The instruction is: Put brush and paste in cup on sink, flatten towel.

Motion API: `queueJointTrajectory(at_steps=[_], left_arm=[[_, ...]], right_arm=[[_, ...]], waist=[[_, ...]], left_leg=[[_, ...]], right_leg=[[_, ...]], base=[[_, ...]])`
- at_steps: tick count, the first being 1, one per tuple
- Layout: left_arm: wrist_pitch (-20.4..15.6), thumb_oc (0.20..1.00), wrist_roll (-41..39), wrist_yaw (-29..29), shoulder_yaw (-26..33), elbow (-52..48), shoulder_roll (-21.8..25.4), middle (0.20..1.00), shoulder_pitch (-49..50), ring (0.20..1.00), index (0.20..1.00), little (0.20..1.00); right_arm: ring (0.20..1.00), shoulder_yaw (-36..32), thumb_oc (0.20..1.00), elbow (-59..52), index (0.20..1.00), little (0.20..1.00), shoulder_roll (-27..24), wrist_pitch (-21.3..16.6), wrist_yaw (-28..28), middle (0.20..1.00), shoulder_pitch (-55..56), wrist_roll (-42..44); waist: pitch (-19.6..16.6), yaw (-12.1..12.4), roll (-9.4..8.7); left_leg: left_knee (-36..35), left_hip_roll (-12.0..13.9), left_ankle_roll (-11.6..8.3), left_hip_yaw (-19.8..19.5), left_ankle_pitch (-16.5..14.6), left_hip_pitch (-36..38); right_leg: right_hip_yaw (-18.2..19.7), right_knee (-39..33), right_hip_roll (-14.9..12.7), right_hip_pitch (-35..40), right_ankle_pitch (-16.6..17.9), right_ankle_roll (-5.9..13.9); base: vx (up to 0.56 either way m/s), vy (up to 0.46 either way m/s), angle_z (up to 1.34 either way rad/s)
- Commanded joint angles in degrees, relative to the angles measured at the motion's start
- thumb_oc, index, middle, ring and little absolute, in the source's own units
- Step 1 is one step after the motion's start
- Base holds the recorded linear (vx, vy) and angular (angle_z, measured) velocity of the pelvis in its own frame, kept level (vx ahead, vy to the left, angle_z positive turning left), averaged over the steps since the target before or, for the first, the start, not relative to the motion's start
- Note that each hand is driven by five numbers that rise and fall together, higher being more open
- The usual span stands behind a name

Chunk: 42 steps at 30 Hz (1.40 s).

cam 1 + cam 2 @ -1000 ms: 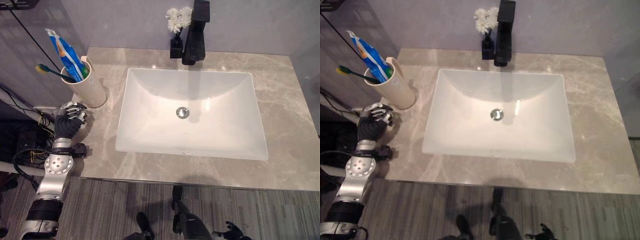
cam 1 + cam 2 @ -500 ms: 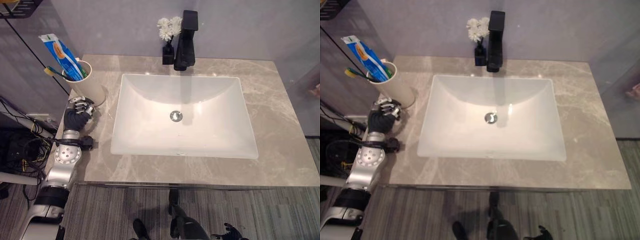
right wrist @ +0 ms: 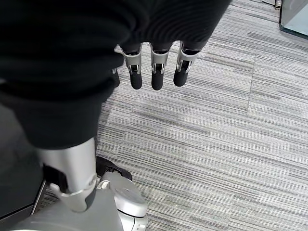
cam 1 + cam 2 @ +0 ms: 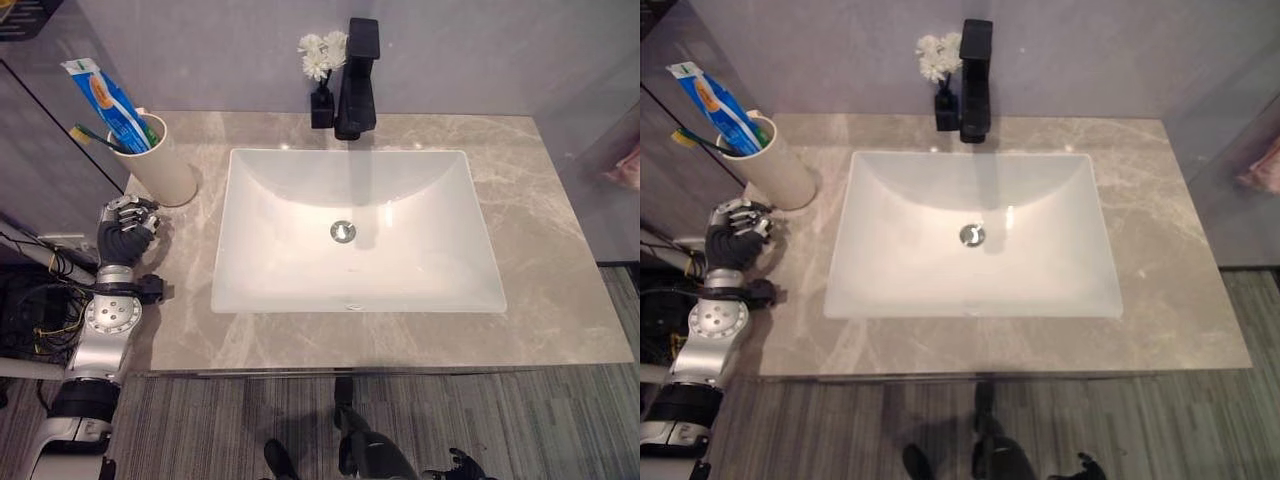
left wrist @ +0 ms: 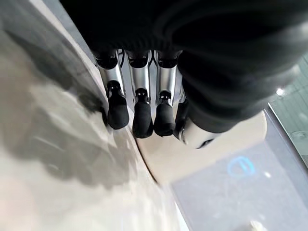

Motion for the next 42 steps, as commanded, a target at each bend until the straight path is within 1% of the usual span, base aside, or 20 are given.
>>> queueJointTrajectory(at_steps=[1,6,16,20,21,22,23,26,27,29,30,31,33,35,37,38,39,40,41,42], left_arm=[[-0.64,0.2,-0.82,0.28,0.83,3.75,0.96,0.2,-0.28,0.2,0.2,0.2],[-0.52,0.2,-0.69,1.6,0.65,5.57,1.78,0.2,-2.36,0.2,0.2,0.2],[0.57,0.2,-0.82,0.75,-3.49,7.03,2.63,0.2,-8.17,0.2,0.2,0.2],[1.13,0.2,-1.22,1.46,-5.05,11.18,2.36,0.2,-11.53,0.2,0.2,0.2],[1.28,0.2,-1.23,1.69,-5.9,12.78,2.68,0.2,-13.04,0.2,0.2,0.2],[1.24,0.2,-1.23,1.72,-5.9,12.87,2.67,0.2,-13.16,0.2,0.2,0.2],[1.41,0.2,-1.3,1.81,-6.32,13.4,2.88,0.2,-13.93,0.2,0.2,0.2],[1.87,0.2,-0.59,2.51,-7.9,16.3,3.82,0.2,-16.85,0.2,0.2,0.2],[2.11,0.2,-0.55,2.61,-8.22,17.22,4.3,0.2,-17.65,0.2,0.2,0.2],[2.21,0.2,-0.8,3.11,-9.19,19.59,4.91,0.2,-20.38,0.2,0.2,0.2],[2.23,0.2,-0.83,3.33,-9.56,20.19,5.15,0.2,-21.18,0.2,0.2,0.2],[2.39,0.2,-0.59,3.68,-10.22,21.47,5.73,0.2,-22.41,0.2,0.2,0.2],[2.42,0.2,-0.93,3.69,-10.47,22.06,5.94,0.2,-22.92,0.2,0.2,0.2],[2.54,0.2,-1.23,3.69,-10.42,22.55,5.93,0.2,-23.13,0.2,0.2,0.2],[3.07,0.2,-0.77,3.63,-10.8,23.85,6.55,0.2,-23.76,0.2,0.2,0.2],[3.14,0.2,-0.8,3.49,-10.98,24.34,6.56,0.2,-24.09,0.2,0.2,0.2],[3.48,0.2,-1.04,3.26,-11.23,25.23,6.65,0.2,-24.36,0.2,0.2,0.2],[3.68,0.2,-1.52,2.82,-11.38,26.03,6.59,0.2,-24.77,0.2,0.2,0.2],[4.07,0.2,-1.85,1.92,-12.18,27.27,6.75,0.2,-25.29,0.2,0.2,0.2],[4.23,0.2,-1.39,1.6,-12.92,28.2,7.17,0.2,-25.97,0.2,0.2,0.2]], right_arm=[[1.0,0.31,1.0,0.64,1.0,1.0,-0.5,-0.08,-0.27,1.0,-1.21,-0.09],[1.0,-1.85,1.0,1.71,1.0,1.0,-0.21,-0.35,-0.11,1.0,-0.99,3.17],[1.0,-1.4,1.0,3.05,1.0,1.0,-1.05,0.74,-0.07,1.0,-0.69,1.57],[1.0,-0.89,1.0,2.19,1.0,1.0,-0.96,0.58,0.03,1.0,-0.73,1.95],[1.0,-0.56,1.0,1.89,1.0,1.0,-0.87,0.54,-0.01,1.0,-0.78,2.09],[1.0,-0.58,1.0,1.85,1.0,1.0,-0.91,0.53,0.0,1.0,-0.83,2.09],[1.0,-0.41,1.0,1.8,1.0,1.0,-0.95,0.48,0.01,1.0,-0.88,2.11],[1.0,-0.23,1.0,1.77,1.0,1.0,-1.09,0.29,-0.09,1.0,-1.07,2.46],[1.0,-0.06,1.0,1.39,1.0,1.0,-1.2,0.24,-0.04,1.0,-0.94,2.52],[1.0,0.33,1.0,0.93,1.0,1.0,-1.38,0.0,-0.14,1.0,-1.0,2.74],[1.0,0.44,1.0,0.78,1.0,1.0,-1.39,-0.06,-0.18,1.0,-1.1,2.89],[1.0,0.6,1.0,0.98,1.0,1.0,-1.29,-0.04,-0.36,1.0,-0.97,3.12],[1.0,0.72,1.0,0.97,1.0,1.0,-1.26,-0.11,-0.29,1.0,-1.05,3.29],[1.0,0.86,1.0,1.24,1.0,1.0,-1.28,-0.11,-0.28,1.0,-0.91,3.21],[1.0,0.99,1.0,1.08,1.0,1.0,-1.36,-0.18,-0.2,1.0,-0.58,3.23],[1.0,1.01,1.0,1.01,1.0,1.0,-1.48,-0.26,-0.29,1.0,-0.58,3.25],[1.0,1.18,1.0,0.94,1.0,1.0,-1.43,-0.24,-0.31,1.0,-0.53,3.3],[1.0,1.26,1.0,0.85,1.0,1.0,-1.49,-0.24,-0.3,1.0,-0.65,3.29],[1.0,1.39,1.0,0.91,1.0,1.0,-1.65,-0.12,-0.32,1.0,-0.72,3.28],[1.0,1.49,1.0,0.89,1.0,1.0,-1.75,-0.12,-0.32,1.0,-0.81,3.13]], waist=[[3.19,0.59,0.05],[3.08,0.16,-0.16],[3.15,-0.89,-0.49],[3.3,-1.53,-0.42],[3.16,-1.47,0.43],[3.38,-1.71,-0.26],[3.19,-1.58,0.45],[3.46,-2.38,-0.08],[3.21,-2.31,0.64],[3.29,-2.59,0.66],[3.52,-2.97,-0.12],[3.38,-2.95,0.62],[3.63,-3.37,-0.07],[3.52,-3.42,0.01],[3.24,-3.27,0.71],[3.49,-3.58,0.01],[3.29,-3.31,0.68],[3.52,-3.65,-0.01],[3.31,-3.48,0.7],[3.55,-3.75,-0.04]], left_leg=[[0.28,1.83,-2.37,-8.3,0.46,2.6],[0.28,1.91,-2.41,-7.97,0.44,2.56],[0.28,1.92,-2.36,-7.46,0.3,2.81],[0.28,1.77,-2.36,-7.05,0.36,2.77],[0.28,2.21,-2.58,-7.76,-0.98,3.17],[0.28,1.76,-2.37,-6.98,0.33,2.67],[0.28,2.23,-2.61,-7.76,-0.95,3.08],[0.28,1.8,-2.43,-7.21,0.42,2.21],[0.28,2.23,-2.66,-7.97,-0.87,2.58],[0.28,2.31,-2.72,-8.0,-0.87,2.42],[0.28,1.83,-2.51,-7.32,0.58,1.72],[0.28,2.37,-2.84,-8.24,-0.6,2.05],[0.28,1.96,-2.68,-7.79,0.84,1.35],[0.28,1.96,-2.69,-7.96,0.8,1.18],[0.28,2.53,-2.9,-8.94,-0.49,1.6],[0.28,2.11,-2.69,-8.32,0.9,1.03],[0.28,2.65,-2.92,-9.2,-0.36,1.43],[0.28,2.14,-2.72,-8.49,1.05,0.79],[0.28,2.75,-2.99,-9.19,-0.25,1.29],[0.28,2.31,-2.8,-8.44,1.13,0.74]], right_leg=[[1.17,-0.01,-0.46,3.1,-0.39,6.53],[1.44,-0.01,-0.15,2.75,-0.24,6.56],[1.81,-0.01,0.25,2.39,-0.14,6.54],[2.34,-0.01,0.32,2.11,0.01,6.52],[2.79,-0.01,0.88,2.54,-1.02,7.2],[2.43,-0.01,0.4,2.04,0.05,6.54],[2.83,-0.01,0.88,2.4,-0.98,7.22],[2.69,-0.01,0.37,1.62,0.06,6.54],[3.15,-0.01,0.88,2.08,-1.04,7.17],[3.34,-0.01,1.07,1.91,-0.92,7.23],[2.98,-0.01,0.56,1.26,0.22,6.54],[3.53,-0.01,1.14,1.54,-0.83,7.16],[3.34,-0.01,0.67,0.94,0.18,6.41],[3.47,-0.01,0.75,0.84,0.09,6.38],[3.87,-0.01,1.3,1.28,-1.03,6.99],[3.61,-0.01,0.83,0.73,0.02,6.29],[3.98,-0.01,1.37,1.18,-1.06,6.94],[3.72,-0.01,0.88,0.57,0.09,6.27],[4.17,-0.01,1.49,1.06,-1.03,6.86],[3.85,-0.01,1.02,0.49,0.08,6.21]], base=[[0.0,0.0,0.0],[0.0,0.0,0.0],[0.0,0.0,0.0],[0.02,0.014,0.0],[0.0,0.0,0.0],[0.09,0.048,-0.04],[0.0,0.0,-0.05],[-0.02,-0.019,-0.02],[0.1,0.026,0.01],[0.01,-0.014,0.02],[0.0,0.0,0.0],[-0.08,-0.059,0.01],[-0.03,-0.031,0.0],[0.05,0.015,0.01],[0.05,0.013,0.0],[0.0,0.0,0.0],[-0.08,-0.056,0.01],[0.08,0.026,0.01],[-0.08,-0.051,0.01],[0.0,0.0,0.0]])
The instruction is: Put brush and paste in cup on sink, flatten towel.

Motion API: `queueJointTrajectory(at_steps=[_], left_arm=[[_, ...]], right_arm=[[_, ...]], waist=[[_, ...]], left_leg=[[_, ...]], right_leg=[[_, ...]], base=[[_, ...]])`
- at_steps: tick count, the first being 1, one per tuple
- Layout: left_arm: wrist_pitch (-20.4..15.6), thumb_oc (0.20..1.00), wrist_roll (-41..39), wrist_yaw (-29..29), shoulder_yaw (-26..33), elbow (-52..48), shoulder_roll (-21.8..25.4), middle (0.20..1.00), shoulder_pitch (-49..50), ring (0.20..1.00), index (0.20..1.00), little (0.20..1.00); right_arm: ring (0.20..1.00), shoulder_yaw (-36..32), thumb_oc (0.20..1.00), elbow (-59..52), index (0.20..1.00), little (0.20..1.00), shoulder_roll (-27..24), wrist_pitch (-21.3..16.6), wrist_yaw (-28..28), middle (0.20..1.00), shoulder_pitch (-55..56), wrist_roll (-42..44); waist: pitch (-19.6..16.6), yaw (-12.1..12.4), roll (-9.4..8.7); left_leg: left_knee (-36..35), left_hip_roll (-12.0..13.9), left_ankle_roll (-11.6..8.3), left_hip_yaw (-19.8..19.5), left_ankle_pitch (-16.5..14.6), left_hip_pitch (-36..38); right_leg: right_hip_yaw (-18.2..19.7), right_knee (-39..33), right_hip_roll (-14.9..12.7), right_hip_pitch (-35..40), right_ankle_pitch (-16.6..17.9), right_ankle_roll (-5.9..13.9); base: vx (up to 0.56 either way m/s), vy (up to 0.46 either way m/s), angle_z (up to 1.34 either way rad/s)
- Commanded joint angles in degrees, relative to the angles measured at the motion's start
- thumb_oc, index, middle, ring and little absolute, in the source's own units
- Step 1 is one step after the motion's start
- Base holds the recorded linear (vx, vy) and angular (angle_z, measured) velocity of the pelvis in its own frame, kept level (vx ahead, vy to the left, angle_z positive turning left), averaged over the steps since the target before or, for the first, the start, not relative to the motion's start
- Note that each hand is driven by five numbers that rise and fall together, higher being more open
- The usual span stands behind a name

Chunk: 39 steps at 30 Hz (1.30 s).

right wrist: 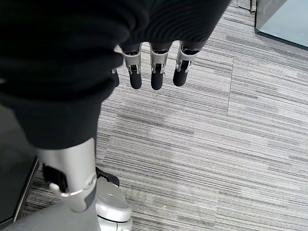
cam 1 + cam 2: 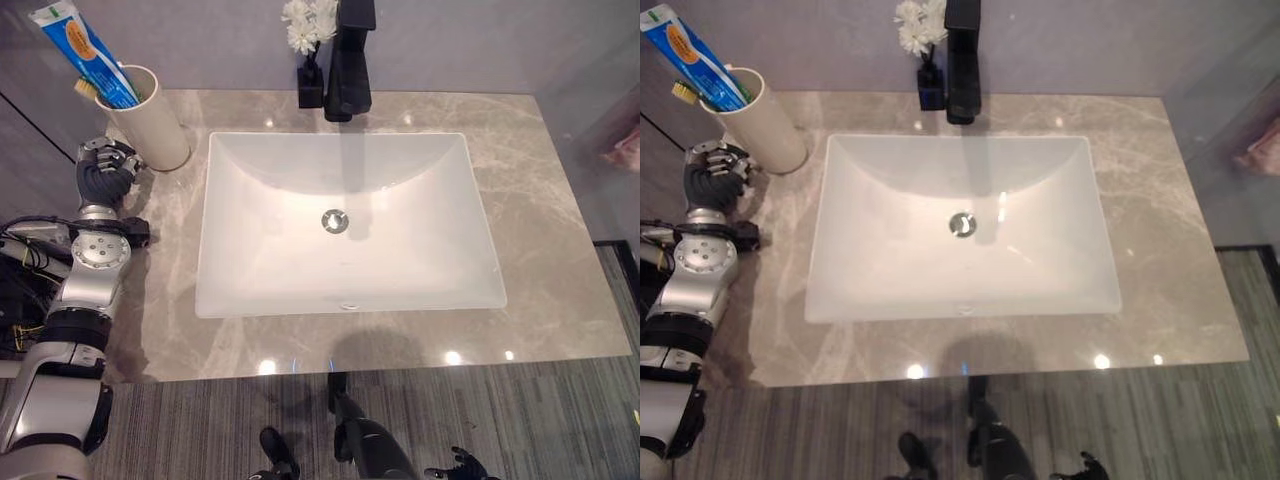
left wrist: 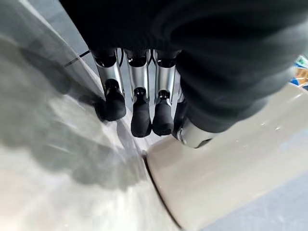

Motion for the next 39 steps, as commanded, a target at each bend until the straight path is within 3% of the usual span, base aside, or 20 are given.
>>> queueJointTrajectory(at_steps=[1,3,4,5,10,11,12,13,16,32,39], left_arm=[[1.96,0.2,1.17,-1.45,-1.75,6.3,1.57,0.2,-1.19,0.2,0.2,0.2],[2.24,0.2,1.11,-1.99,-2.56,7.69,1.76,0.2,-1.86,0.2,0.2,0.2],[2.29,0.2,0.87,-2.04,-2.7,8.28,1.67,0.2,-2.42,0.2,0.2,0.2],[2.39,0.2,0.42,-2.29,-2.85,8.61,1.6,0.2,-2.95,0.2,0.2,0.2],[2.96,0.2,1.27,-2.84,-4.53,10.08,2.0,0.2,-5.44,0.2,0.2,0.2],[3.05,0.2,1.14,-2.68,-4.58,10.28,1.77,0.2,-5.8,0.2,0.2,0.2],[3.71,0.2,1.54,-2.11,-4.68,11.75,1.34,0.2,-6.59,0.2,0.2,0.2],[4.07,0.2,2.14,-1.61,-5.06,12.22,0.9,0.2,-7.3,0.2,0.2,0.2],[4.81,0.2,5.11,-0.99,-5.87,11.52,0.18,0.2,-7.48,0.2,0.2,0.2],[1.56,0.2,1.44,-1.87,7.17,-3.21,0.49,0.2,13.54,0.2,0.2,0.2],[-0.22,0.2,-4.63,-5.46,7.12,-8.63,-4.63,0.2,17.39,0.2,0.2,0.2]], right_arm=[[1.0,1.39,1.0,0.8,1.0,1.0,-1.44,-0.08,-0.31,1.0,-0.73,1.22],[1.0,1.42,1.0,0.72,1.0,1.0,-1.72,-0.13,-0.23,1.0,-0.45,1.15],[1.0,1.3,1.0,0.7,1.0,1.0,-1.8,-0.17,-0.29,1.0,-0.41,1.23],[1.0,1.35,1.0,0.75,1.0,1.0,-1.83,-0.2,-0.33,1.0,-0.32,1.22],[1.0,1.83,1.0,0.9,1.0,1.0,-2.14,-0.14,-0.07,1.0,0.08,0.79],[1.0,1.83,1.0,1.19,1.0,1.0,-2.02,-0.02,-0.07,1.0,0.19,0.8],[1.0,1.97,1.0,1.24,1.0,1.0,-2.0,-0.02,-0.08,1.0,0.06,0.75],[1.0,2.18,1.0,1.24,1.0,1.0,-1.87,0.0,-0.15,1.0,0.06,0.84],[1.0,2.34,1.0,1.05,1.0,1.0,-1.76,0.01,-0.25,1.0,0.06,0.72],[1.0,0.04,1.0,1.11,1.0,1.0,-0.68,-0.02,0.56,1.0,0.0,0.96],[1.0,-0.28,1.0,2.33,1.0,1.0,-0.61,0.39,0.54,1.0,-0.79,0.85]], waist=[[1.6,-1.48,0.38],[1.17,-1.37,0.95],[1.26,-1.65,0.17],[0.96,-1.39,0.79],[0.57,-1.99,-0.32],[0.33,-1.7,0.41],[0.43,-1.92,-0.37],[0.2,-1.72,0.37],[0.43,-1.82,-0.28],[0.98,1.1,-0.14],[1.36,1.71,-0.16]], left_leg=[[0.34,2.18,-2.58,-8.6,1.38,2.28],[0.34,2.91,-2.83,-9.4,0.0,2.81],[0.34,2.49,-2.63,-8.68,1.36,2.31],[0.34,3.05,-2.86,-9.43,0.02,2.87],[0.34,2.86,-2.74,-8.64,1.23,2.81],[0.34,3.39,-2.96,-9.29,-0.1,3.4],[0.34,2.92,-2.75,-8.47,1.27,3.0],[0.34,3.45,-2.99,-9.13,-0.06,3.65],[0.34,2.91,-2.81,-8.87,1.34,3.5],[0.34,2.15,-2.25,-11.23,1.35,3.47],[0.34,2.01,-2.1,-12.43,1.89,2.14]], right_leg=[[3.51,-0.03,0.69,2.21,0.14,6.46],[4.08,-0.03,1.47,2.69,-1.03,7.04],[3.75,-0.03,1.03,2.18,0.06,6.39],[4.15,-0.03,1.67,2.73,-1.09,7.01],[4.19,-0.03,1.55,2.39,-0.2,6.28],[4.5,-0.03,2.14,2.92,-1.33,6.91],[4.18,-0.03,1.65,2.51,-0.24,6.27],[4.46,-0.03,2.19,3.09,-1.32,6.9],[3.97,-0.03,1.53,2.95,-0.44,6.17],[2.55,-0.03,0.79,4.68,-1.18,5.82],[2.29,-0.03,0.64,4.45,-1.1,5.62]], base=[[0.0,0.0,0.0],[0.04,0.012,0.0],[0.0,0.0,0.0],[0.0,0.0,0.0],[-0.01,-0.023,-0.01],[0.0,0.0,0.0],[0.08,0.026,-0.02],[-0.08,-0.063,-0.02],[-0.03,-0.021,0.0],[-0.02,-0.004,0.06],[-0.02,-0.001,0.07]])
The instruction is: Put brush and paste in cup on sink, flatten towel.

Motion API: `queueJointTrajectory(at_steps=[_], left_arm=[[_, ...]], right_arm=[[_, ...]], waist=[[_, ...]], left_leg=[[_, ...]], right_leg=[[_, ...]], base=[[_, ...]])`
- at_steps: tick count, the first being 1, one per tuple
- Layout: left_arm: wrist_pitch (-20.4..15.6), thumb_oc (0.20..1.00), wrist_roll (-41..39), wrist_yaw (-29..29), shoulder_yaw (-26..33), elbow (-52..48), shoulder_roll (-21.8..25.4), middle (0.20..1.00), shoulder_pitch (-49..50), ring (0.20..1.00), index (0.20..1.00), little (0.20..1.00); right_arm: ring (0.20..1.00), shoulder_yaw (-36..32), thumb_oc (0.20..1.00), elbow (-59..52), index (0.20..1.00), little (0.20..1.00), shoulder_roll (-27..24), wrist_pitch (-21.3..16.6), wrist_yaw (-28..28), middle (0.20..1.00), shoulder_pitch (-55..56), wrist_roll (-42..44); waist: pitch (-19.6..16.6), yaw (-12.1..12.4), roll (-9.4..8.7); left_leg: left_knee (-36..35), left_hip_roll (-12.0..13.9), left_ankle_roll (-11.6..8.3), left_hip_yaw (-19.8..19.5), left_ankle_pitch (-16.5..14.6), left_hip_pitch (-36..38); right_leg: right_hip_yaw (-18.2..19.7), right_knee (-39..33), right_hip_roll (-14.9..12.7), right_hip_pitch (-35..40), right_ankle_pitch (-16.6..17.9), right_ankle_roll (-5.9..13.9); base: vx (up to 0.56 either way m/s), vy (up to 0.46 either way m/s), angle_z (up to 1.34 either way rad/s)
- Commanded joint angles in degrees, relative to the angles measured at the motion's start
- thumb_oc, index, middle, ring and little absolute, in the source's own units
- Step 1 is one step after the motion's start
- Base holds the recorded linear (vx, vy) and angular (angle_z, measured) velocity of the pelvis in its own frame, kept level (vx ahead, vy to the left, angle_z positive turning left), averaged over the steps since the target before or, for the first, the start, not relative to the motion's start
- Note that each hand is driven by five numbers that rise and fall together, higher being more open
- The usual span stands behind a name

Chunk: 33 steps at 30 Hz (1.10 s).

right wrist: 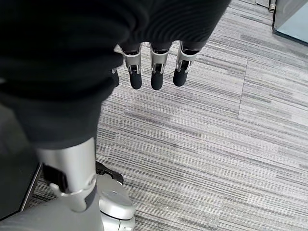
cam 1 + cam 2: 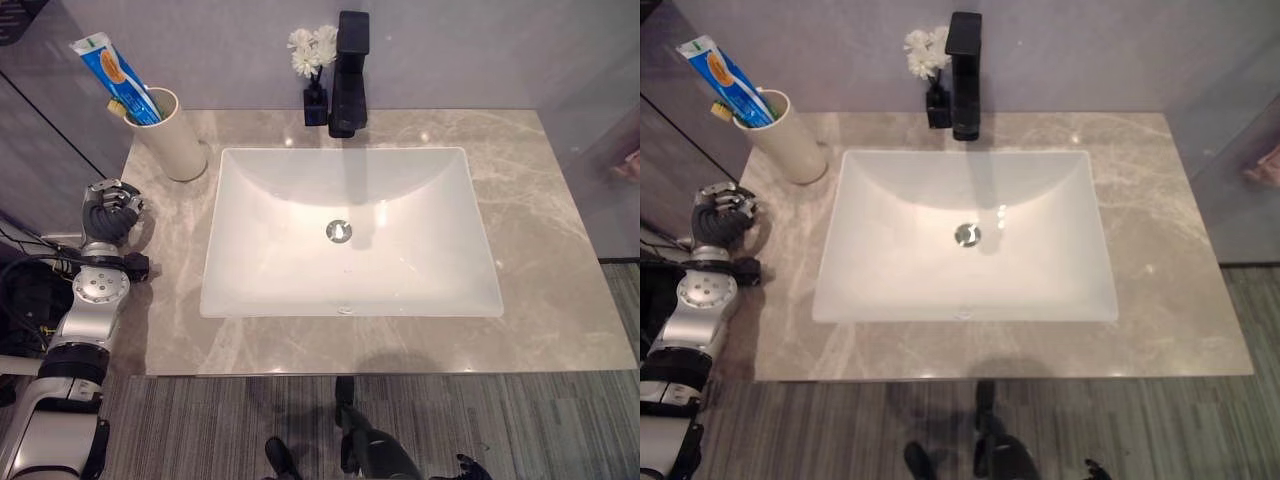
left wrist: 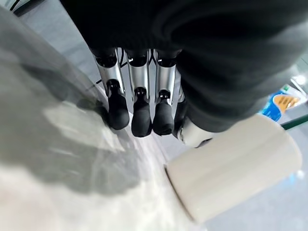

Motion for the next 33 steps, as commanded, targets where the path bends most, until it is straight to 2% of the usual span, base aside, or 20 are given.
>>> queueJointTrajectory(at_steps=[1,5,12,22,28,33], left_arm=[[-0.08,0.2,-3.43,-3.65,-1.04,1.95,-1.29,0.2,3.38,0.2,0.2,0.2],[0.12,0.2,-3.94,-4.31,-2.63,2.73,-3.28,0.2,2.96,0.2,0.2,0.2],[0.03,0.2,-5.94,-3.9,-4.05,6.98,-3.91,0.2,-1.89,0.2,0.2,0.2],[0.82,0.2,-4.61,-3.32,-7.43,12.22,-1.63,0.2,-9.02,0.2,0.2,0.2],[1.5,0.2,-4.46,-0.08,-8.62,20.4,-0.03,0.2,-16.42,0.2,0.2,0.2],[2.0,0.2,-4.71,0.25,-9.47,23.96,1.08,0.2,-19.82,0.2,0.2,0.2]], right_arm=[[1.0,-1.09,1.0,1.89,1.0,1.0,0.75,0.31,0.29,1.0,-1.59,0.74],[1.0,-0.81,1.0,1.37,1.0,1.0,0.6,0.32,0.07,1.0,-1.89,0.45],[1.0,-0.26,1.0,0.42,1.0,1.0,0.31,0.3,-0.13,1.0,-1.92,0.54],[1.0,-0.02,1.0,1.15,1.0,1.0,-0.78,0.6,-0.5,1.0,-1.61,0.39],[1.0,0.98,1.0,0.15,1.0,1.0,-0.88,-0.1,-0.89,1.0,-1.86,1.04],[1.0,1.47,1.0,-0.15,1.0,1.0,-1.11,-0.26,-1.01,1.0,-1.76,1.03]], waist=[[2.1,-0.02,-2.85],[2.27,-0.1,-2.31],[2.31,-1.1,-1.87],[2.19,-2.47,-1.35],[1.84,-3.54,-1.45],[1.77,-3.9,-1.56]], left_leg=[[0.51,0.02,-0.92,-8.8,0.89,1.79],[0.51,-0.16,-0.81,-8.88,0.96,1.53],[0.51,-0.18,-0.87,-8.33,0.95,1.12],[0.51,-0.02,-1.07,-7.62,1.09,0.68],[0.51,0.21,-1.3,-7.22,1.2,0.12],[0.51,0.44,-1.38,-7.04,1.23,-0.14]], right_leg=[[5.0,-0.04,-0.27,2.47,-0.1,6.7],[5.53,-0.04,-0.29,2.19,0.02,6.62],[6.22,-0.04,-0.08,1.39,0.24,6.62],[6.9,-0.04,0.44,0.45,0.32,6.58],[7.24,-0.04,0.6,-0.23,0.56,6.65],[7.44,-0.04,0.81,-0.49,0.64,6.68]], base=[[0.0,0.004,0.08],[0.0,0.007,0.09],[0.0,0.0,0.0],[0.02,-0.007,-0.06],[0.01,-0.002,-0.03],[0.0,0.0,0.0]])
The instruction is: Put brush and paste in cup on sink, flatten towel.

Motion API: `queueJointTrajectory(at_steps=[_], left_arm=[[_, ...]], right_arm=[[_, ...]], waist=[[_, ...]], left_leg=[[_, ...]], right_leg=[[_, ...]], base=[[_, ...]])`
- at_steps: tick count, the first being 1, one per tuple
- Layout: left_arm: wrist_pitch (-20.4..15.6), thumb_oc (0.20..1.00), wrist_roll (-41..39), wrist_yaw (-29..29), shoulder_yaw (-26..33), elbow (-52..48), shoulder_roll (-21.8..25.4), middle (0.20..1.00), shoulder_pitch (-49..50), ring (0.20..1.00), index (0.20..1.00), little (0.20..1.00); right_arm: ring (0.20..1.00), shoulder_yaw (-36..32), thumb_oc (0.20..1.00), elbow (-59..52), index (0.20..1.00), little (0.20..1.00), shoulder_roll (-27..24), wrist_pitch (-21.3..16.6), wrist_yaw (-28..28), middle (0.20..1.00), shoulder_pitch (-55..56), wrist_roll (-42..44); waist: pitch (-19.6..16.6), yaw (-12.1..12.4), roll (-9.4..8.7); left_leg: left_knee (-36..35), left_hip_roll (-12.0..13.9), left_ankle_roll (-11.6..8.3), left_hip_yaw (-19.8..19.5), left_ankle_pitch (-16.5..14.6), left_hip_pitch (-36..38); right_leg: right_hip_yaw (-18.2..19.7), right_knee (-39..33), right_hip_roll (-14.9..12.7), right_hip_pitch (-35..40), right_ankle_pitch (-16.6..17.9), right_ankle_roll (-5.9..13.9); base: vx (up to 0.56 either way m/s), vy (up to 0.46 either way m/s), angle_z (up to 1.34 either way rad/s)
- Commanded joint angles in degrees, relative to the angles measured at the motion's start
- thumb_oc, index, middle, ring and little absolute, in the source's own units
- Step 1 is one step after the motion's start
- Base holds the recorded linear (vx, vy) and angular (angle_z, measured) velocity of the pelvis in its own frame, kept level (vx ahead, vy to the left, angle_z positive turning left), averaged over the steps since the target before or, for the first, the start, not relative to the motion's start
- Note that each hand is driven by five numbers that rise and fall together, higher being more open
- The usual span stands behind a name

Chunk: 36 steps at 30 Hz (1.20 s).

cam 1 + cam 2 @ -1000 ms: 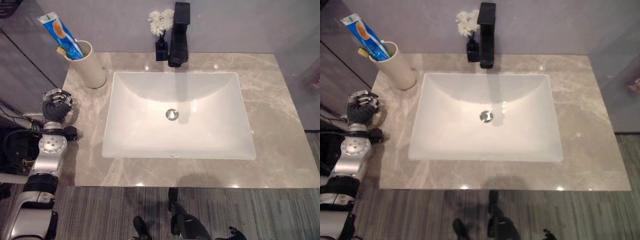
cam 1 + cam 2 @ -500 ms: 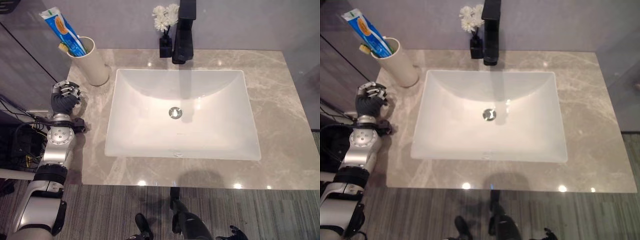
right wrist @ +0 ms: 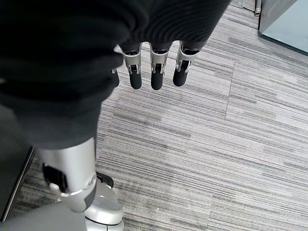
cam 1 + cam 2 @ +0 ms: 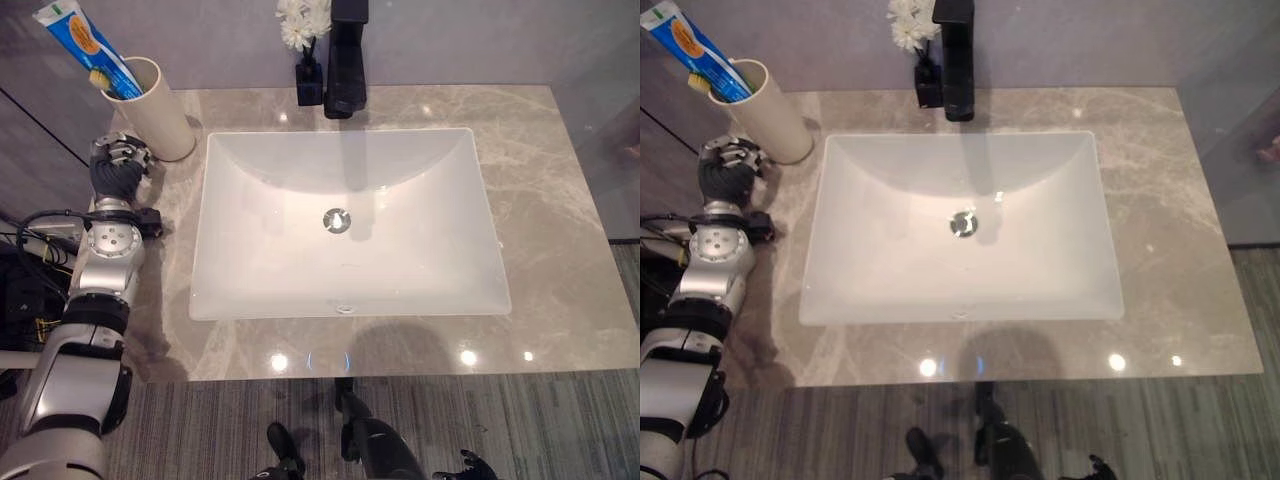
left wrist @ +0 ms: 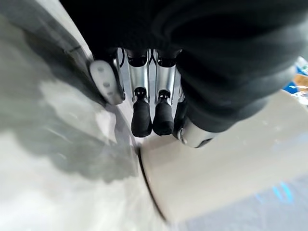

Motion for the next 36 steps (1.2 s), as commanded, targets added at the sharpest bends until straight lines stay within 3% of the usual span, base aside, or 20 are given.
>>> queueJointTrajectory(at_steps=[1,14,16,18,20,21,22,23,24,26,32,33,34,36], left_arm=[[3.32,0.2,0.76,-0.05,-2.75,6.93,1.43,0.2,-0.32,0.2,0.2,0.2],[4.23,0.2,0.97,-0.28,-7.55,11.57,2.86,0.2,-10.35,0.2,0.2,0.2],[4.06,0.2,0.92,0.04,-7.55,10.75,2.12,0.2,-10.44,0.2,0.2,0.2],[4.19,0.2,1.44,0.58,-7.73,10.59,1.01,0.2,-10.23,0.2,0.2,0.2],[4.02,0.2,2.2,0.34,-8.17,8.81,-0.51,0.2,-8.81,0.2,0.2,0.2],[4.05,0.2,2.19,0.33,-8.22,8.78,-0.52,0.2,-8.75,0.2,0.2,0.2],[4.01,0.2,2.48,0.0,-8.5,8.24,-0.75,0.2,-8.14,0.2,0.2,0.2],[3.98,0.2,2.43,-0.62,-8.79,7.36,-1.23,0.2,-7.41,0.2,0.2,0.2],[3.96,0.2,2.45,-0.6,-8.72,7.36,-1.22,0.2,-7.44,0.2,0.2,0.2],[4.01,0.2,2.28,-1.02,-9.17,6.85,-1.82,0.2,-7.34,0.2,0.2,0.2],[3.31,0.2,0.91,-1.77,-10.09,3.67,-4.41,0.2,-7.63,0.2,0.2,0.2],[3.31,0.2,0.97,-1.64,-10.04,3.49,-4.81,0.2,-7.72,0.2,0.2,0.2],[3.33,0.2,0.86,-1.73,-10.27,2.9,-5.69,0.2,-7.62,0.2,0.2,0.2],[3.27,0.2,0.77,-1.85,-10.52,2.26,-6.54,0.2,-7.62,0.2,0.2,0.2]], right_arm=[[1.0,2.2,1.0,0.35,1.0,1.0,-0.84,-0.27,-0.65,1.0,-1.45,0.97],[1.0,3.53,1.0,-0.16,1.0,1.0,-1.54,-0.37,-0.21,1.0,-1.5,1.9],[1.0,3.71,1.0,-0.16,1.0,1.0,-1.36,-0.34,-0.26,1.0,-1.59,1.86],[1.0,3.78,1.0,0.02,1.0,1.0,-1.11,-0.38,-0.42,1.0,-1.71,2.05],[1.0,3.88,1.0,0.12,1.0,1.0,-1.13,-0.43,-0.59,1.0,-1.57,1.6],[1.0,3.88,1.0,0.16,1.0,1.0,-1.08,-0.42,-0.6,1.0,-1.52,1.61],[1.0,3.89,1.0,0.07,1.0,1.0,-1.18,-0.43,-0.54,1.0,-1.49,1.43],[1.0,3.83,1.0,0.01,1.0,1.0,-1.25,-0.45,-0.52,1.0,-1.4,1.35],[1.0,3.83,1.0,-0.03,1.0,1.0,-1.3,-0.47,-0.51,1.0,-1.45,1.34],[1.0,3.78,1.0,-0.16,1.0,1.0,-1.38,-0.47,-0.5,1.0,-1.61,1.61],[1.0,4.03,1.0,-1.11,1.0,1.0,-1.38,-0.58,-0.3,1.0,-1.83,1.87],[1.0,4.03,1.0,-1.06,1.0,1.0,-1.34,-0.53,-0.32,1.0,-1.78,1.83],[1.0,3.94,1.0,-0.93,1.0,1.0,-1.26,-0.42,-0.28,1.0,-1.63,1.87],[1.0,3.84,1.0,-0.77,1.0,1.0,-1.2,-0.36,-0.3,1.0,-1.56,1.91]], waist=[[0.68,-1.75,-1.84],[1.93,-2.48,-1.58],[2.2,-2.86,-2.52],[2.19,-2.58,-1.92],[2.41,-2.79,-2.7],[2.23,-2.47,-1.99],[2.33,-2.79,-2.68],[2.04,-2.42,-1.91],[2.22,-2.73,-2.62],[1.95,-2.39,-1.8],[1.97,-2.5,-1.67],[2.08,-2.89,-2.39],[1.91,-2.67,-1.59],[1.92,-2.69,-1.56]], left_leg=[[0.35,0.62,-1.62,-7.7,1.32,1.67],[0.35,1.67,-2.21,-8.54,0.6,0.59],[0.35,1.27,-2.03,-7.75,2.1,-0.16],[0.35,1.8,-2.26,-8.37,0.66,0.43],[0.35,1.33,-1.98,-7.46,1.89,0.35],[0.35,1.84,-2.22,-8.15,0.5,0.89],[0.35,1.34,-1.93,-7.49,1.78,0.52],[0.35,1.85,-2.12,-8.17,0.3,1.17],[0.35,1.34,-1.89,-7.48,1.69,0.64],[0.35,1.86,-2.07,-8.1,0.27,1.24],[0.35,1.77,-1.89,-8.02,0.24,1.18],[0.35,1.19,-1.61,-7.34,1.54,0.72],[0.35,1.68,-1.79,-7.92,0.03,1.44],[0.35,1.66,-1.71,-7.88,-0.04,1.59]], right_leg=[[5.55,-0.03,0.22,1.68,0.81,6.6],[6.26,-0.03,1.42,0.46,0.25,7.29],[5.86,-0.03,0.87,-0.24,1.5,6.65],[6.28,-0.03,1.48,0.27,0.33,7.2],[6.02,-0.03,0.96,-0.01,1.36,6.42],[6.35,-0.03,1.49,0.52,0.2,7.04],[6.12,-0.03,0.93,0.09,1.34,6.34],[6.5,-0.03,1.47,0.7,0.09,6.93],[6.21,-0.03,0.94,0.17,1.25,6.32],[6.52,-0.03,1.49,0.74,0.07,6.9],[6.51,-0.03,1.64,0.58,0.2,6.84],[6.26,-0.03,1.12,0.07,1.34,6.22],[6.68,-0.03,1.66,0.69,0.19,6.8],[6.84,-0.03,1.65,0.74,0.17,6.77]], base=[[0.0,0.0,0.0],[0.02,0.007,0.0],[-0.04,-0.03,0.0],[0.0,0.0,0.0],[-0.03,-0.027,-0.01],[0.0,0.0,0.0],[0.09,0.035,-0.02],[-0.07,-0.048,-0.01],[0.0,0.0,0.0],[0.04,0.02,0.01],[0.0,-0.002,0.0],[0.0,0.0,0.0],[0.0,-0.006,-0.03],[0.0,-0.007,-0.04]])
